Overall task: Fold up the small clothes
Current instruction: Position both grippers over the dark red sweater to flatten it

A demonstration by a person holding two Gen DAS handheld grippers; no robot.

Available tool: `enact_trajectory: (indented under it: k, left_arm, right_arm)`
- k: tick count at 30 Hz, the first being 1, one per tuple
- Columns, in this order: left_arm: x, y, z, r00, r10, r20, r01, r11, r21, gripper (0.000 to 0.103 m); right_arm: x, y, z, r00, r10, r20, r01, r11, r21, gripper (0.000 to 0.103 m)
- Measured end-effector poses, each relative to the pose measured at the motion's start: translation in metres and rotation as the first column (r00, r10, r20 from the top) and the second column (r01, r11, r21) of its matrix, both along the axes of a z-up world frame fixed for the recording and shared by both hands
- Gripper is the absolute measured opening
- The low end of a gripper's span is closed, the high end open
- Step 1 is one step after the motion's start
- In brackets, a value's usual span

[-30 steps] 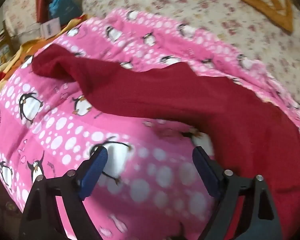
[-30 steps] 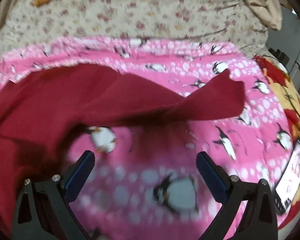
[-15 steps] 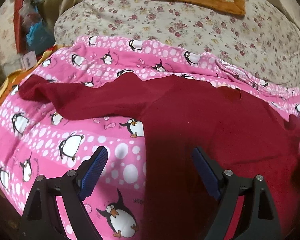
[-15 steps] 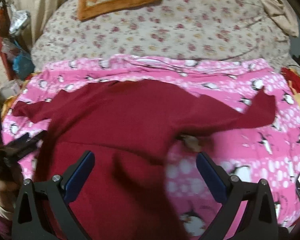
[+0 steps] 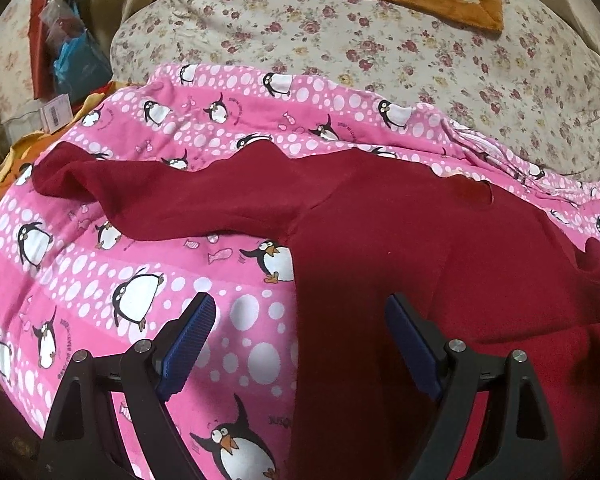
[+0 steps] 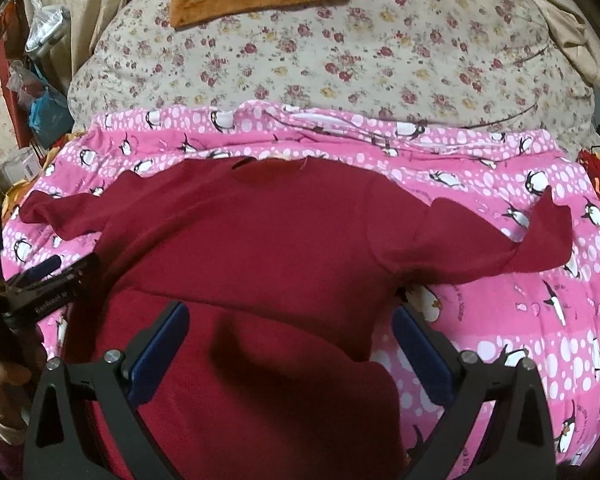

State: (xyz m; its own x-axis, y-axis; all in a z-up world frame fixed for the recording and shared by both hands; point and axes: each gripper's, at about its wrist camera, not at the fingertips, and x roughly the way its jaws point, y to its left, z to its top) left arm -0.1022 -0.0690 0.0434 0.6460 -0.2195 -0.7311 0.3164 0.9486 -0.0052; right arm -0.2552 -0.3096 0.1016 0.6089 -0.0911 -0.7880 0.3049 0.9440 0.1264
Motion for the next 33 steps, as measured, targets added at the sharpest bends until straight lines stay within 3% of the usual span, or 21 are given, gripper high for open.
enact_trajectory:
  k: [12,33]
  left_arm:
    - [-0.002,-0.006,0.001,1.0,-0.005,0.014,0.004,0.999,0.036,0.07]
    - [0.0,-0.002,0.002,1.0,0.001,0.011,-0.002,0.999,0.035,0.07]
  right_arm:
    - [0.0,0.006,-0.01,1.0,-0.011,-0.02,0.009,0.998,-0.059,0.103]
    - [0.003,0.006,-0.02,0.998,-0.04,-0.045,0.037,0.997,-0.063,0.103]
